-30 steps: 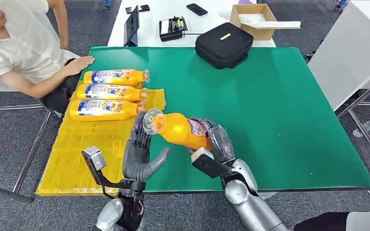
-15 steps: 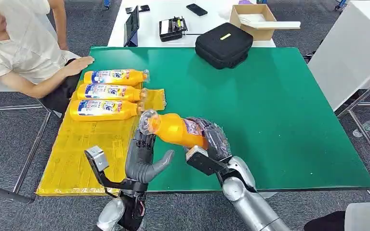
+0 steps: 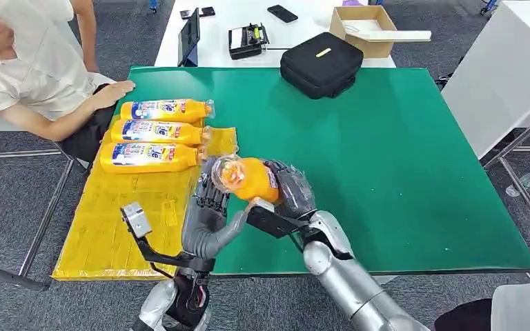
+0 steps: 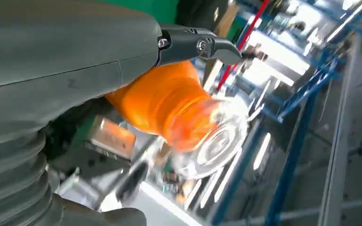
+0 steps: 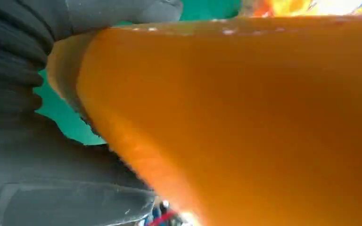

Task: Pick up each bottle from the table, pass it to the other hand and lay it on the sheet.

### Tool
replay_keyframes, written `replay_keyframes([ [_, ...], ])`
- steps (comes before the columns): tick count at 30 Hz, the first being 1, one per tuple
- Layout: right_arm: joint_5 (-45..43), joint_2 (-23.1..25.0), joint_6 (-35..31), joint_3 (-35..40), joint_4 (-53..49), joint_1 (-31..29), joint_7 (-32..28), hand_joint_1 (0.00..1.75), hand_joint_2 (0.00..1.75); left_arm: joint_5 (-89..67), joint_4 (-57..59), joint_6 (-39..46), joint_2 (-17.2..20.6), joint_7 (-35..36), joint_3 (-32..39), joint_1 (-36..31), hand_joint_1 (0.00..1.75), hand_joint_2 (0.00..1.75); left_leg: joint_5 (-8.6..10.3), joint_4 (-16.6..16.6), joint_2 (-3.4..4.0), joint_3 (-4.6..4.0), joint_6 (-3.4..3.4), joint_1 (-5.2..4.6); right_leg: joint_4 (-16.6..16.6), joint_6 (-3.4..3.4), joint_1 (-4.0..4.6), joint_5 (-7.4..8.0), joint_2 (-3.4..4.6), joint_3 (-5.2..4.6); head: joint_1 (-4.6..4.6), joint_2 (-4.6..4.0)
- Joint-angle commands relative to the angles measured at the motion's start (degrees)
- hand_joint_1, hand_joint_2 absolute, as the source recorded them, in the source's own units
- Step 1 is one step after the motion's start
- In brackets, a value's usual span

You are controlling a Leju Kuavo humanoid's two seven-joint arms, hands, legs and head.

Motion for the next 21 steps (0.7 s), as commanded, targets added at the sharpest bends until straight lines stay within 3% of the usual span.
replay_keyframes([
  [1,2.36,0.38,-0.93,5.84,7.99,-6.74,0.08,1.75,1.75,4.13,5.58,-6.23,0.49,2.84,-3.5,-2.77,0.0,1.75,-0.08,-0.01,0.26,0.22,0.01,0.01,-0.03,-0.19,0.05,-0.01,0.17,0.17,-0.02,0.0],
  [7,6.85,1.52,-1.72,8.41,9.38,-9.72,1.54,1.75,1.75,4.98,7.03,-6.4,-0.37,2.26,-2.8,-4.64,0.0,1.75,-0.04,0.02,0.2,0.09,0.0,0.01,0.01,-0.14,0.04,0.01,0.13,0.04,0.0,0.0],
  [21,6.82,0.48,-1.56,8.36,8.61,-9.14,2.27,1.75,1.75,1.41,5.72,-3.67,-0.12,0.47,-2.48,-4.41,0.0,1.75,-0.08,0.03,0.15,0.2,0.0,0.02,0.0,-0.21,0.06,-0.05,0.05,0.18,0.0,0.0],
])
